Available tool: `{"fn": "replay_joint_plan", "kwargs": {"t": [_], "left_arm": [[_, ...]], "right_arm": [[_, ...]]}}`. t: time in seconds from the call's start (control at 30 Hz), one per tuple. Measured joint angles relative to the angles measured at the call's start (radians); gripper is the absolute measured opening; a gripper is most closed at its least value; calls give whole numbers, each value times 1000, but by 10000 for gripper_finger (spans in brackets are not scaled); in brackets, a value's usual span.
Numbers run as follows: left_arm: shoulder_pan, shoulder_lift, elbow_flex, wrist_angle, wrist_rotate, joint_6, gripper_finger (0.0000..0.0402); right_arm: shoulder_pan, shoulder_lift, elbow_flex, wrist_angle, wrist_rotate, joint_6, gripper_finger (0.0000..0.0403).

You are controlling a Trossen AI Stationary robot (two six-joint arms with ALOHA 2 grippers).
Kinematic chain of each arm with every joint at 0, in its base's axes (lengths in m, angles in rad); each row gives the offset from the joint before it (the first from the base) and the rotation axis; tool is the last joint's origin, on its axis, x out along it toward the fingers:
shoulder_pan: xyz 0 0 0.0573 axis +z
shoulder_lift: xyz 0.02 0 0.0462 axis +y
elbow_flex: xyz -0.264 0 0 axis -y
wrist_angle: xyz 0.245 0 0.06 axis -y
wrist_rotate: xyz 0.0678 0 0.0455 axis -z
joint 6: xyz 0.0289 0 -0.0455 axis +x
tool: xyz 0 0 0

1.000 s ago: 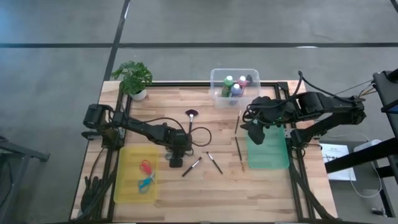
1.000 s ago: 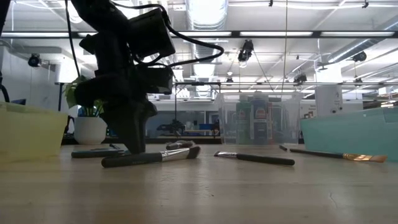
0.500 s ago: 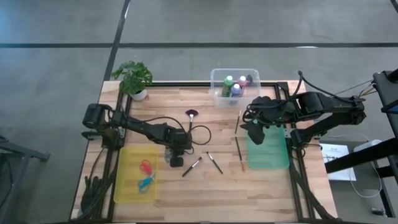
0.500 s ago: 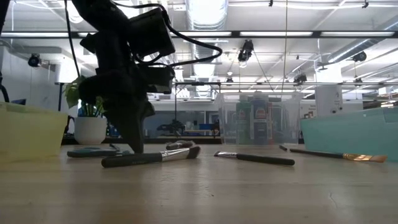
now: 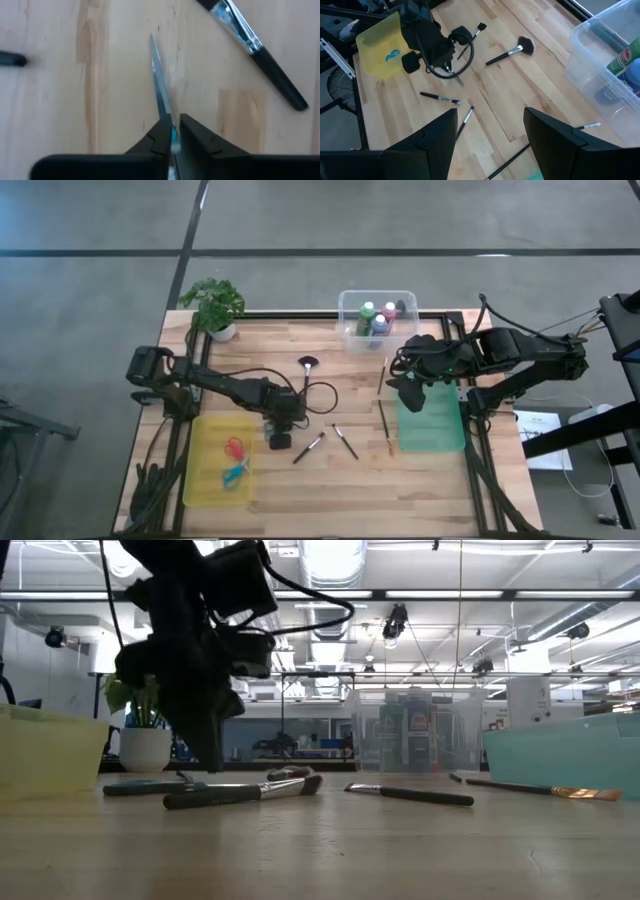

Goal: Pick & Place Paint Supplies
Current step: Put the gray and blue scissors into the yellow bin

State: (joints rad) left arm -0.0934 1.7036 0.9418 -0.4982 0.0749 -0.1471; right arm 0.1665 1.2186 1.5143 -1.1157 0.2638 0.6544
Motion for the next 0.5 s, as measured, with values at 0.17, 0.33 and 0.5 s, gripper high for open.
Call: {"fn": "replay_joint_plan", "kwargs": {"t": [0.17,0.33,0.5], "left_arm": [[-9,-34,0,-57,-11,2,100],[-12,-29,-1,-82,-13,-7,128],[-14,-29,-21,-44,-22,-11,133]], "right_arm": [[0,0,0,0,0,-4,228],[0,0,-4,0,0,-7,228],[0,0,-12,0,-1,-7,228]]}}
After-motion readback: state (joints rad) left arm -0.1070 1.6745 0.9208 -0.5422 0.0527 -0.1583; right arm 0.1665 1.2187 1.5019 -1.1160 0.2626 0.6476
